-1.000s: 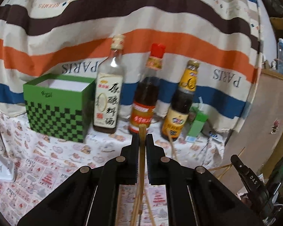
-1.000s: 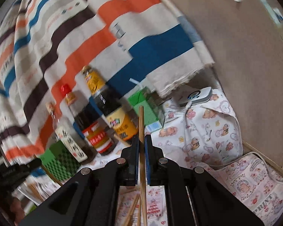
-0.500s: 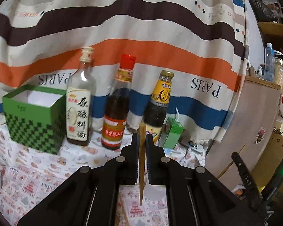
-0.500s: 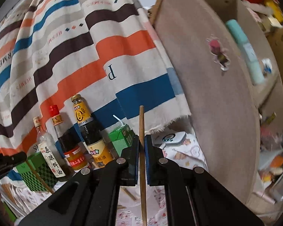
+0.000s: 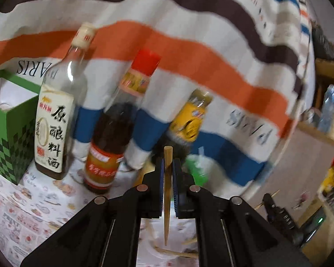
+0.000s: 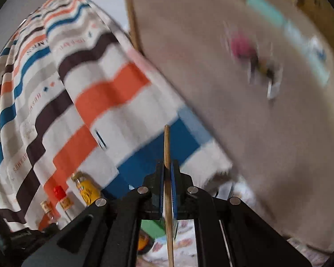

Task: Organize utensils
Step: 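Lift the chopsticks upright and carry both grippers over the clear cup, then lower the chopsticks into the cup and open both grippers, then move both grippers back over the remaining chopsticks, then close the right gripper on a chopstick while the left gripper lowers onto another, then close the left gripper on its chopstick and lift both upright, then carry both upright chopsticks over the clear cup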

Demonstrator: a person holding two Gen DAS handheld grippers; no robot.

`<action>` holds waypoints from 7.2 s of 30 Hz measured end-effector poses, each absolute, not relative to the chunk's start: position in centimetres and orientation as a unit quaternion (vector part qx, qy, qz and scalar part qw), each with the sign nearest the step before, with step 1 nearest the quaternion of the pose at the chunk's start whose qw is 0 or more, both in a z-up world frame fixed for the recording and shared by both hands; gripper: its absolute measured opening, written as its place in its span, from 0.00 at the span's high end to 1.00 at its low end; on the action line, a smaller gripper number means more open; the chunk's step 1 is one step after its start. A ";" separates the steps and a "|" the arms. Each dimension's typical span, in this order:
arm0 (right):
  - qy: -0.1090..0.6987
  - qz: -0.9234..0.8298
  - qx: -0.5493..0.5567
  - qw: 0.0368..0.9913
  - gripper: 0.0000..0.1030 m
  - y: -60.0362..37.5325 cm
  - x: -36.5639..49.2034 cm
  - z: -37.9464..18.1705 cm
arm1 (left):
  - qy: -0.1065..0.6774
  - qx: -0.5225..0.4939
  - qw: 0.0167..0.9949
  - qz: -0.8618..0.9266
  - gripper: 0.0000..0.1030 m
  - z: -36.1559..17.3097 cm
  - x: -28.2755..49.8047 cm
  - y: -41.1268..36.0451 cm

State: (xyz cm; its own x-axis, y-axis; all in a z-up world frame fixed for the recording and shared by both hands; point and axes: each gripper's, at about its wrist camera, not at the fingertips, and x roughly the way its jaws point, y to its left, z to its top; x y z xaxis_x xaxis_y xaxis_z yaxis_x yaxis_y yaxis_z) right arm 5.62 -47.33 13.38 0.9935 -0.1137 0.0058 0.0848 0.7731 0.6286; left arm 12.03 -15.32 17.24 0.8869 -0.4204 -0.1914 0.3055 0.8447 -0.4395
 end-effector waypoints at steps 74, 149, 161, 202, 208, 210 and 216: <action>0.156 0.106 0.062 0.980 0.37 -27.1 5.5 14.8 | 0.108 0.042 0.993 0.023 0.01 11.5 2.4 -4.8; 0.458 0.065 0.033 0.886 0.93 -25.7 8.2 -4.2 | 0.456 -0.020 0.880 -0.133 0.68 -4.7 3.8 -7.8; 0.488 0.048 0.045 0.871 0.91 -26.2 7.9 -5.0 | 0.440 0.032 0.892 -0.102 0.93 -5.1 3.5 -8.9; 0.190 0.120 0.030 0.974 0.93 -24.6 -0.6 5.4 | 0.165 -0.072 0.983 -0.036 0.94 4.8 -2.2 -1.6; 0.149 0.125 0.069 0.978 0.93 -26.3 -1.5 6.7 | 0.143 -0.090 0.984 -0.063 0.94 5.5 -2.8 -1.1; 0.138 0.126 0.084 0.979 0.93 -26.9 -1.7 6.9 | 0.139 -0.097 0.983 -0.069 0.94 5.6 -2.9 -0.8; 0.124 0.106 0.105 0.981 0.93 -28.4 -1.8 7.4 | 0.127 -0.097 0.984 -0.085 0.94 6.1 -3.5 -0.9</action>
